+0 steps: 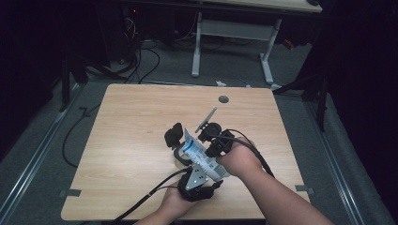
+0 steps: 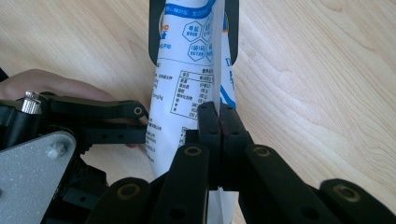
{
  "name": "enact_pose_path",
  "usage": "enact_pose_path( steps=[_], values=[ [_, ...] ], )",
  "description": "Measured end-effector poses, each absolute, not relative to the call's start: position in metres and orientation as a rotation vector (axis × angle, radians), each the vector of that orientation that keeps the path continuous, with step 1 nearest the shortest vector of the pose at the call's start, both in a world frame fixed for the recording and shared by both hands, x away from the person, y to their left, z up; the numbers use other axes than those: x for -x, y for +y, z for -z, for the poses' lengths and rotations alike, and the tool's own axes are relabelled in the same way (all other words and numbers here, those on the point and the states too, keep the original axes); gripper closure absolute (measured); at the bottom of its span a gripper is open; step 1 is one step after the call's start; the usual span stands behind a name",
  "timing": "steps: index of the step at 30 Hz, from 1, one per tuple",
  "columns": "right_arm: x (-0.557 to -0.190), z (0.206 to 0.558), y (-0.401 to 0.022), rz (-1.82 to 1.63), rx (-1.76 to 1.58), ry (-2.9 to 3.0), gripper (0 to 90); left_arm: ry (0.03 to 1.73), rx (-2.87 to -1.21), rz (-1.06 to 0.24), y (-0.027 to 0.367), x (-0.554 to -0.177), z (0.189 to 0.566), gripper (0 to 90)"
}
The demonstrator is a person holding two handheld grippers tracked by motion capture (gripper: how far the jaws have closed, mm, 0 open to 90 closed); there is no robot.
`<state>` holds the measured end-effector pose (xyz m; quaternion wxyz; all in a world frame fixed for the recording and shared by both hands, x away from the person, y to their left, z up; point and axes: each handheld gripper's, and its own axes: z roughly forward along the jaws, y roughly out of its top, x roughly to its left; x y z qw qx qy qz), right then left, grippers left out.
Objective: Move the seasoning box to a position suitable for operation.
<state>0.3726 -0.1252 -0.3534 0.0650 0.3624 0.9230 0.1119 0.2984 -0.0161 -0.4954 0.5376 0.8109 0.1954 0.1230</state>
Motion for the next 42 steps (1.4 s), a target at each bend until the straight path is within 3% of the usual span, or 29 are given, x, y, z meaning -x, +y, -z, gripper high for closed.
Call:
enact_pose_path(
  steps=[42],
  values=[
    [-0.3808, 0.3484, -0.1166, -0.326, -1.079, 2.786, 90.0, 0.487, -1.888, -0.277, -0.0147, -0.3035, 0.4881, 49.8]
  ],
)
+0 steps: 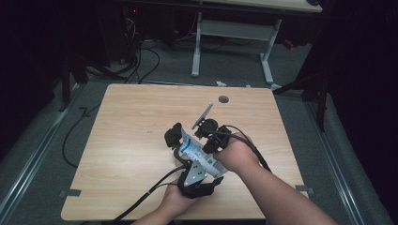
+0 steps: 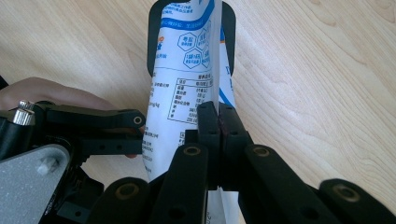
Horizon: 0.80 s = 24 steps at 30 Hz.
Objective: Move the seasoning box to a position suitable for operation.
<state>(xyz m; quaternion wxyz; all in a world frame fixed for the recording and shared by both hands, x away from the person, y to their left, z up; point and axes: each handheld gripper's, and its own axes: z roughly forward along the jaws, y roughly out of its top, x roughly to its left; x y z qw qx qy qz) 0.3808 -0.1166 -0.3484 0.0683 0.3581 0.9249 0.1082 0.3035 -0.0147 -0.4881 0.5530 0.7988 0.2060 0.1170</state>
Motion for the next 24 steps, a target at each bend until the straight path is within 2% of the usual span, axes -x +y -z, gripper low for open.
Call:
enact_pose_path(
  steps=[24],
  values=[
    [-0.3866, 0.3486, -0.1185, -0.353, -1.149, 2.819, 89.2, 0.485, -1.881, -0.290, -0.0144, -0.3037, 0.4893, 50.3]
  ],
)
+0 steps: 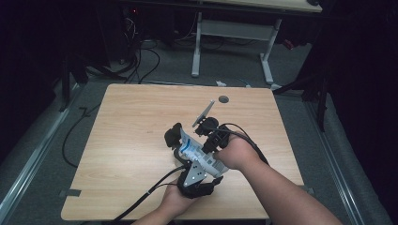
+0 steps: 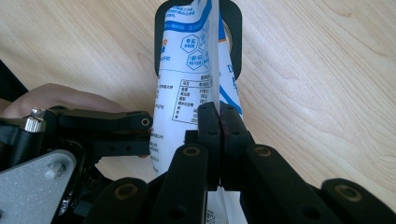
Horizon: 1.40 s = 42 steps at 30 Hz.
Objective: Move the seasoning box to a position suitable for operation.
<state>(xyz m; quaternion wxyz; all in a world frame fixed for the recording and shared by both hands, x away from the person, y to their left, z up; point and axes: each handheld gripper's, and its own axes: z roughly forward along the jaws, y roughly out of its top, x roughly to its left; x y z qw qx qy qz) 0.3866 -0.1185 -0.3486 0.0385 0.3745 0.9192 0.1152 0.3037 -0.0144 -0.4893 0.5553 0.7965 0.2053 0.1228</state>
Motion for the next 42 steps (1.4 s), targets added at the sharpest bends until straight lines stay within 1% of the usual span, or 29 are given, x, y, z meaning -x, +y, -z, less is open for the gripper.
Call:
enact_pose_path(
  steps=[3, 5, 9, 15, 33, 42],
  values=[
    [-0.3870, 0.3478, -0.1181, -0.364, -1.191, 2.815, 86.6, 0.486, -1.880, -0.283, -0.0147, -0.3039, 0.4896, 50.4],
    [-0.3871, 0.3482, -0.1170, -0.359, -1.179, 2.813, 86.6, 0.486, -1.879, -0.283, -0.0151, -0.3040, 0.4901, 50.4],
    [-0.3868, 0.3486, -0.1164, -0.342, -1.155, 2.812, 89.2, 0.484, -1.879, -0.284, -0.0152, -0.3041, 0.4902, 50.4],
    [-0.3884, 0.3468, -0.1164, -0.353, -1.151, 2.801, 89.9, 0.500, -1.872, -0.275, -0.0143, -0.3063, 0.4884, 50.4],
    [-0.3895, 0.3429, -0.1165, -0.343, -1.199, 2.781, 90.0, 0.501, -1.862, -0.263, -0.0152, -0.3064, 0.4855, 50.0],
    [-0.3908, 0.3436, -0.1175, -0.344, -1.162, 2.792, 90.0, 0.497, -1.869, -0.267, -0.0157, -0.3067, 0.4860, 50.0]
  ],
)
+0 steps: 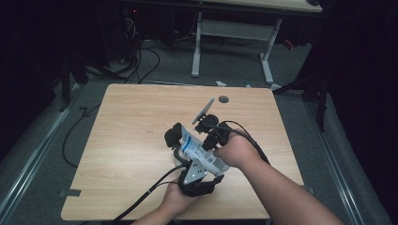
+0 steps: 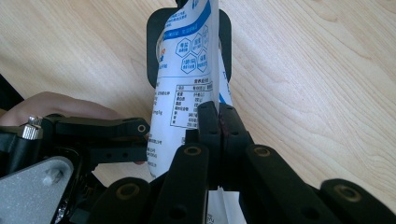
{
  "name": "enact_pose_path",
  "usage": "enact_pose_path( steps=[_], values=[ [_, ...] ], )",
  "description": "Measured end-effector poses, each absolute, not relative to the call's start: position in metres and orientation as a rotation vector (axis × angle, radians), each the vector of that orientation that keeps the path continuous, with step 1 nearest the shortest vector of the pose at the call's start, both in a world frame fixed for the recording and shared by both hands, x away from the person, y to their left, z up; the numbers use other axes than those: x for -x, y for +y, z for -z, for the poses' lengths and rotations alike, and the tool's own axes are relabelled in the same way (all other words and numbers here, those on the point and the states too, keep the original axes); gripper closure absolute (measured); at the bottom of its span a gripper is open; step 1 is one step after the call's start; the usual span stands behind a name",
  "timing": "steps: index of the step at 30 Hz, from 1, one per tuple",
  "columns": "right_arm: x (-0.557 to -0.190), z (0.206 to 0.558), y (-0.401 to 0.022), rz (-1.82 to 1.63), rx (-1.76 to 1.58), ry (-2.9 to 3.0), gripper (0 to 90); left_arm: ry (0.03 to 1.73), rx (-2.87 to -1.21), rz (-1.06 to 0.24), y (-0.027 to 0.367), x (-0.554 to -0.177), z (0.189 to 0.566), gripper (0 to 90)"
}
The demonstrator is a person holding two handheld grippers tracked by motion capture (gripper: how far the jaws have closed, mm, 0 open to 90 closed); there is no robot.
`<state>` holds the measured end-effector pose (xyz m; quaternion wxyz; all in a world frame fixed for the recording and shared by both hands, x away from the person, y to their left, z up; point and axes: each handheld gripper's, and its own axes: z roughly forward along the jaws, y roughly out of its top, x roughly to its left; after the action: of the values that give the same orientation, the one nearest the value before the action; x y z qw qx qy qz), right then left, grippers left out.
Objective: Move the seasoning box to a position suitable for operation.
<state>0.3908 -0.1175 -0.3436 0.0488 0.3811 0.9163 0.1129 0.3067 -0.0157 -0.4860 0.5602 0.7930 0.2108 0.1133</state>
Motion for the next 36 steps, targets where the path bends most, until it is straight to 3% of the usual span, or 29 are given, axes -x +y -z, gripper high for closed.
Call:
enact_pose_path(
  steps=[36],
  values=[
    [-0.3925, 0.3425, -0.1182, -0.353, -1.124, 2.828, 89.8, 0.487, -1.864, -0.275, -0.0148, -0.3060, 0.4859, 49.9]
  ],
)
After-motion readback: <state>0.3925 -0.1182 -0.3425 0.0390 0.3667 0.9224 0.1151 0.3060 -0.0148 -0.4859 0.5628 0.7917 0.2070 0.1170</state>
